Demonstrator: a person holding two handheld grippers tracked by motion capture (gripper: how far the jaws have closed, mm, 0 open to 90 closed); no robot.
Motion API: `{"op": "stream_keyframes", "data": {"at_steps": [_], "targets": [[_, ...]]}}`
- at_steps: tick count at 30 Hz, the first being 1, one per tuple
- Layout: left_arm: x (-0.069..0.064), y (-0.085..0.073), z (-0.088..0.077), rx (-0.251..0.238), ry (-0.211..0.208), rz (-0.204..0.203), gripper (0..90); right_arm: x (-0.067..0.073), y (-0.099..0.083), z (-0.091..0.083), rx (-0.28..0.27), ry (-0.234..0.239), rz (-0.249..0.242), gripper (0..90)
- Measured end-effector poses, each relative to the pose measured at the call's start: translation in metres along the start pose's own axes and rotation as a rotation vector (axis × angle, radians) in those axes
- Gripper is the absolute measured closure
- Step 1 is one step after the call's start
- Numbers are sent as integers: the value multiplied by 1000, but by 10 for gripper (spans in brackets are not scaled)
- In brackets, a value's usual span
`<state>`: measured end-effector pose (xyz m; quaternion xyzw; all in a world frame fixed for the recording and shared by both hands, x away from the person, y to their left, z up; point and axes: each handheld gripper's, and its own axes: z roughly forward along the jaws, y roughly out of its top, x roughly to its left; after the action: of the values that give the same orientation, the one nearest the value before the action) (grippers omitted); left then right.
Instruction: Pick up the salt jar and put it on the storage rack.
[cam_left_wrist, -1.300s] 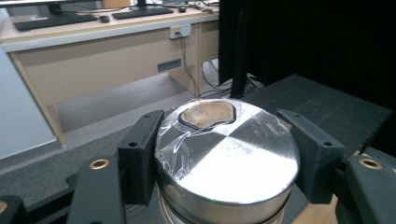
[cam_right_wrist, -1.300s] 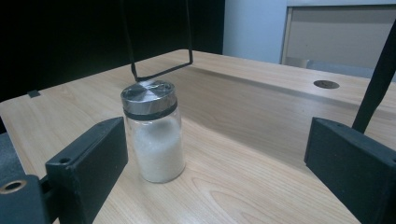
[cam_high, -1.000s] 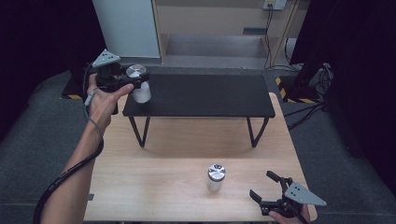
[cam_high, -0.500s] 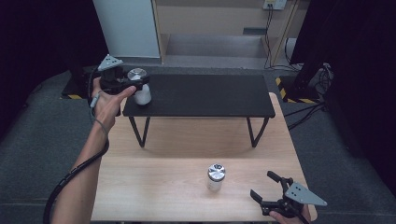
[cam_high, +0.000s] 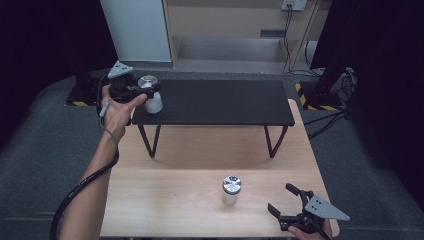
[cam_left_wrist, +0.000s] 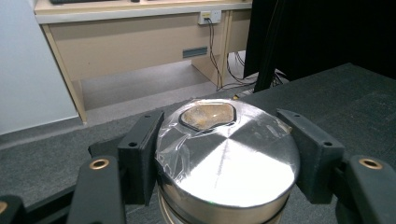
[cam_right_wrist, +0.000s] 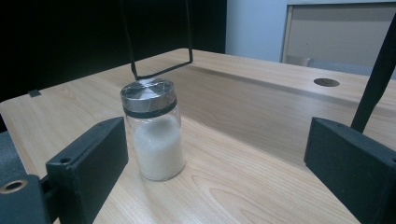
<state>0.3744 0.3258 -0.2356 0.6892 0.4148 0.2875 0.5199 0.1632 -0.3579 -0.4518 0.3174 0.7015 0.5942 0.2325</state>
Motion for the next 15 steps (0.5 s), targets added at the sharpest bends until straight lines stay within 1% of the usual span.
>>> {"op": "stream_keyframes", "data": {"at_steps": [4,5,7,8,10,11,15], "targets": [[2,-3,0,-10,1,-19,338,0,0,0,0,-1,1,62],[2,-4,0,-22,-2,-31,331,0,0,0,1,-1,1,62],[-2,-3,-2,-34,17,-45,211,0,0,1,1,0,0,63],[-4,-1,-3,-35,21,-48,184,0,0,1,1,1,-1,63],[-5,2,-5,-34,22,-43,122,0,0,1,1,2,-2,63],[-6,3,-6,-34,25,-36,111,0,1,1,1,3,-3,63],[-8,8,-12,-38,32,-29,76,1,1,0,-1,3,-5,63]]}}
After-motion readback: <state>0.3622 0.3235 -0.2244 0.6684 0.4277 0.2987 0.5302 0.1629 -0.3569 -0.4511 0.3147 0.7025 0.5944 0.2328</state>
